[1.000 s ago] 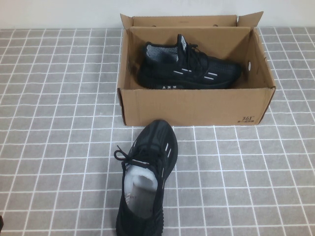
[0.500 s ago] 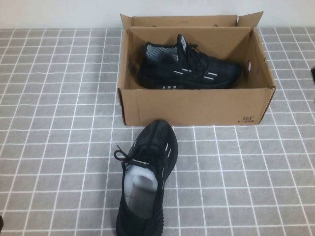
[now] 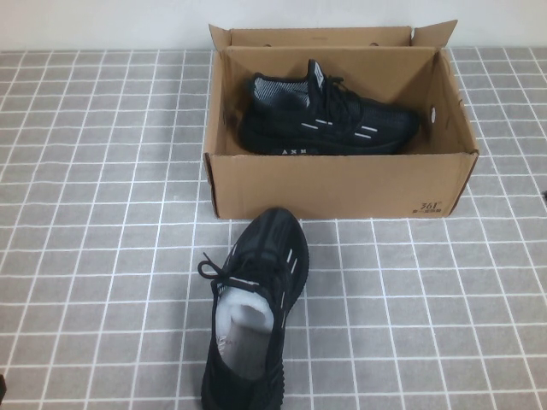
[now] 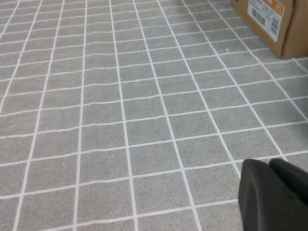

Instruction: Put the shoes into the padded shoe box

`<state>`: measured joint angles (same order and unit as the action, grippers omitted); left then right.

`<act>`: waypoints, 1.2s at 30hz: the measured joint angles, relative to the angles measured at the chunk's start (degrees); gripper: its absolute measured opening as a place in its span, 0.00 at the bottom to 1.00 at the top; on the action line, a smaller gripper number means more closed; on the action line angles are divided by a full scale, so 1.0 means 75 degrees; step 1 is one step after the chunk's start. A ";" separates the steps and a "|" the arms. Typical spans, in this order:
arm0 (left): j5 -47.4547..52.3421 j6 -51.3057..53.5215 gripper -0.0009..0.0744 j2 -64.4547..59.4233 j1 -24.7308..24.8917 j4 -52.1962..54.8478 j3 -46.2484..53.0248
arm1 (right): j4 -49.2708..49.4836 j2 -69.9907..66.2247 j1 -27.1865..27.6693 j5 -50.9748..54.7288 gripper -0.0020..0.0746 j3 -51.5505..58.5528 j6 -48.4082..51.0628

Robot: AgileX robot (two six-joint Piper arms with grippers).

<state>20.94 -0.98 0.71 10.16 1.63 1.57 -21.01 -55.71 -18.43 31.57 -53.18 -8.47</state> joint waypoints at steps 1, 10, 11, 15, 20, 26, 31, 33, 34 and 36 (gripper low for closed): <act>0.0000 0.0000 0.01 0.0000 0.0000 0.0000 0.0000 | 0.0000 0.0208 0.0320 -0.0439 0.02 0.0379 -0.0067; 0.0000 0.0000 0.01 0.0000 0.0000 0.0000 0.0000 | 0.0034 0.2625 0.2465 -0.3841 0.02 0.4018 -0.0322; 0.0000 0.0000 0.01 0.0000 0.0000 0.0000 0.0000 | 0.0034 0.2930 0.2673 -0.4102 0.02 0.4424 -0.0467; 0.0000 0.0000 0.01 0.0000 0.0000 0.0000 0.0000 | 0.0051 0.4001 0.3356 -0.4371 0.02 0.5750 -0.1211; 0.0000 0.0000 0.01 0.0000 0.0000 0.0000 0.0000 | 0.0051 0.5520 0.3831 -0.4371 0.02 0.7247 -0.1471; 0.0000 0.0000 0.01 0.0000 0.0000 0.0000 0.0000 | -0.0004 0.7243 0.3849 -0.2037 0.02 0.7317 -0.1549; 0.0000 0.0000 0.01 0.0000 0.0000 0.0000 0.0000 | -0.0023 0.7664 0.3867 -0.1680 0.02 0.7317 -0.1586; 0.0000 0.0000 0.01 0.0000 0.0000 0.0000 0.0000 | 0.0057 0.7693 0.3867 -0.1645 0.02 0.7317 -0.1582; 0.0000 0.0000 0.01 0.0000 0.0000 0.0000 0.0000 | 0.0073 0.7693 0.3867 -0.1633 0.02 0.7317 -0.1582; 0.0000 0.0000 0.01 0.0000 0.0000 0.0000 0.0000 | 0.0073 0.7677 0.3867 -0.1633 0.02 0.7317 -0.1582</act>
<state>20.94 -0.98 0.71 10.16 1.63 1.57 -20.46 1.87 10.57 19.32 1.70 -20.34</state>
